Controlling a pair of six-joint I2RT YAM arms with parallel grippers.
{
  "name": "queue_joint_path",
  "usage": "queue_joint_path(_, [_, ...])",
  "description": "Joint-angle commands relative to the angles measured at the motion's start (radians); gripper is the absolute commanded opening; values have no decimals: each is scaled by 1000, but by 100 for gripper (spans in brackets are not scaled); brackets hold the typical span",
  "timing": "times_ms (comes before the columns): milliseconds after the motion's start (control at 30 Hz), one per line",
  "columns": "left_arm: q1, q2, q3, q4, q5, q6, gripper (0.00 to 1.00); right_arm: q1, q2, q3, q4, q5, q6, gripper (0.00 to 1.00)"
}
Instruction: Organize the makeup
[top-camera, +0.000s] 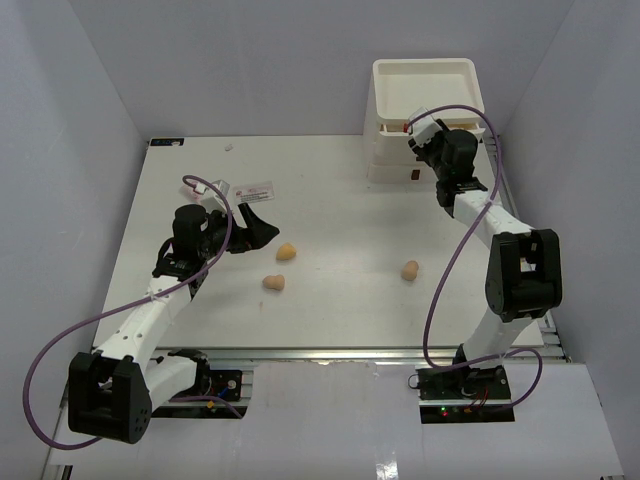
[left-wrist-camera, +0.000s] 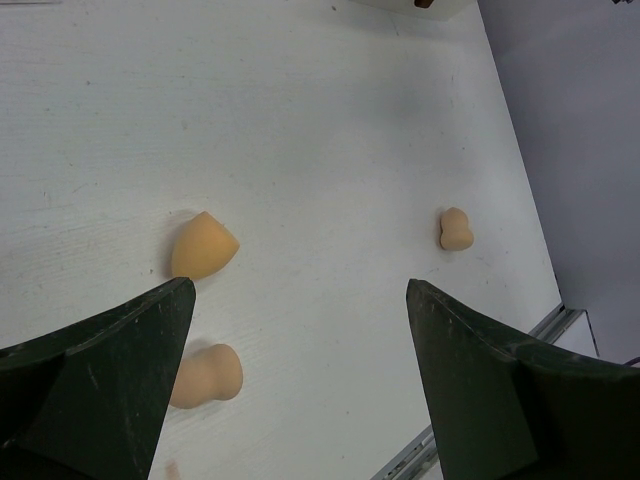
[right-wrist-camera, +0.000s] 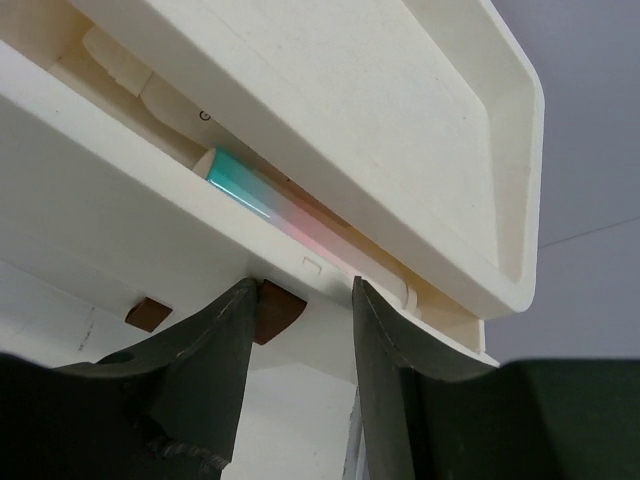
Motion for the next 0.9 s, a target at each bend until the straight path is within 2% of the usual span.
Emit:
queue_joint_path(0, [7,2,-9,14,11,2,98,-28,47,75,106,143,69,47])
queue_joint_path(133, [7,-4,-10,12,5,5,98,-29,26,47,92,74,104,50])
queue_joint_path(233, [7,-5,-8,12,7,5,98,-30,-62,-1,56,-30,109,54])
queue_joint_path(467, [7,-16,-8,14,17,3,98,-54,-218,-48,-138,-310,60,57])
queue_joint_path(533, [6,-21,-9,13,18,3,98,-66,-234,-49,-211,-368,29,51])
queue_joint_path(567, [6,-23,-9,13,18,3,98,-70,-229,-44,-238,-367,21,44])
queue_joint_path(667, [7,-31,-12,15,22,2,98,-76,-196,-6,-338,-343,3,11])
queue_joint_path(733, [7,-35,-12,13,24,2,98,-77,-155,14,-360,-295,20,8])
queue_joint_path(867, [7,-41,-12,14,29,1,98,-79,-88,51,-366,-194,90,8])
